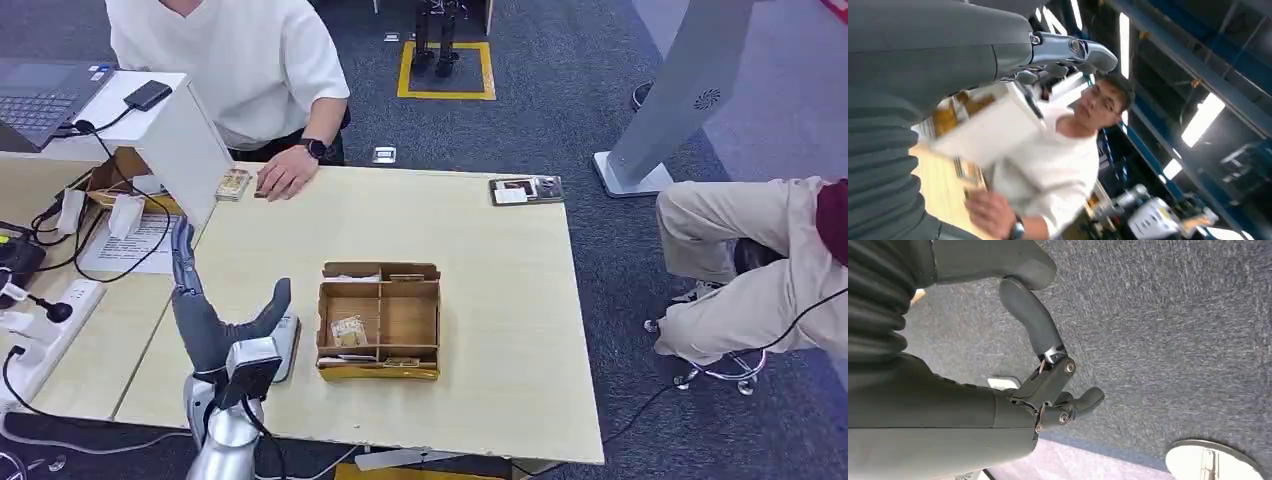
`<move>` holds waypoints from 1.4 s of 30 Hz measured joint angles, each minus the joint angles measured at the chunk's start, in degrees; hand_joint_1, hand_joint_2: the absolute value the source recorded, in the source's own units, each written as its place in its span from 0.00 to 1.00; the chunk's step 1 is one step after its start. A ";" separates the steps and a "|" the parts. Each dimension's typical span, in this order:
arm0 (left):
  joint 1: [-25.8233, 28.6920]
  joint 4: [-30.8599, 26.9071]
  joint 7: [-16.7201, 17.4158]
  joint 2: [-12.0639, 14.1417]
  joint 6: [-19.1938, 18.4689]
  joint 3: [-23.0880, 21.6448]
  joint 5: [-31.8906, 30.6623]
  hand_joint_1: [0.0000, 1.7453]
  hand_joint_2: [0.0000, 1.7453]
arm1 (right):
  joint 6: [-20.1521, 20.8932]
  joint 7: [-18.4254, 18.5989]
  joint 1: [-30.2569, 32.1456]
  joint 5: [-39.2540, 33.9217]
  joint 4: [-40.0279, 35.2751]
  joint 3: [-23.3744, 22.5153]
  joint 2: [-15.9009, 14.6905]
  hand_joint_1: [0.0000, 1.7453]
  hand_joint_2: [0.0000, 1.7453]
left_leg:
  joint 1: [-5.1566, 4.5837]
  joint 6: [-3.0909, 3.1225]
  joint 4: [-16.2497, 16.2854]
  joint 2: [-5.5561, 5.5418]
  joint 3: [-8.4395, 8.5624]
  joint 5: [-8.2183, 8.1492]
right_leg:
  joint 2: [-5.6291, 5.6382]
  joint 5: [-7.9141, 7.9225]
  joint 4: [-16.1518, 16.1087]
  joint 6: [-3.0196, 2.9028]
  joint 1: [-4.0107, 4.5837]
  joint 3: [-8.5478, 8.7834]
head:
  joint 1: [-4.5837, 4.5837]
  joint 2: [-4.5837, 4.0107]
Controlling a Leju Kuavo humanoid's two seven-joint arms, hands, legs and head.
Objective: Pass the card to the sensor for recognition and then transmit it.
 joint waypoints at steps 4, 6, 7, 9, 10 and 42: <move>2.46 -3.27 -0.02 0.81 -1.09 -4.43 1.63 0.00 1.00 | 0.02 -0.28 0.07 -0.07 0.00 -0.02 0.00 0.00 1.00 | 0.00 0.00 0.00 0.02 0.02 0.00 | 0.03 0.00 0.00 0.00 0.00 0.00 | 0.00 0.00; 3.11 -4.23 -0.02 1.13 -1.17 -5.48 2.00 0.00 1.00 | 0.00 -0.37 0.12 -0.07 0.00 -0.02 0.00 0.00 1.00 | 0.00 0.00 0.00 0.02 0.03 0.00 | 0.02 0.00 0.00 0.00 0.00 0.00 | 0.00 0.00; 3.36 -4.65 -0.02 1.29 -1.67 -6.00 2.76 0.00 1.00 | 0.00 -0.52 0.13 -0.09 0.00 -0.02 0.00 0.00 1.00 | 0.01 0.00 0.00 0.02 0.03 0.00 | 0.01 0.00 0.00 0.00 0.01 -0.01 | -0.02 0.00; 3.91 -5.94 -0.02 2.08 -3.61 -7.78 6.05 0.00 1.00 | 0.00 -0.79 0.18 -0.26 0.00 -0.09 0.00 0.00 1.00 | 0.01 0.00 -0.01 0.03 0.03 0.00 | 0.03 0.00 0.00 0.00 0.01 -0.01 | -0.02 0.00; 4.08 -6.64 -0.02 2.52 -4.57 -8.92 7.63 0.00 1.00 | 0.00 -0.96 0.24 -0.42 0.00 -0.13 -0.02 0.00 1.00 | 0.01 0.00 0.00 0.02 0.03 0.00 | 0.02 0.00 0.00 0.00 0.01 -0.01 | 0.00 0.00; 2.25 -5.81 0.79 15.74 -16.48 -31.25 3.76 0.00 1.00 | 0.00 -2.54 0.16 -0.50 -0.02 -1.11 0.00 0.00 1.00 | 0.00 0.00 -0.01 0.03 0.03 0.00 | 0.03 0.00 0.00 0.00 0.00 0.00 | 0.00 -0.02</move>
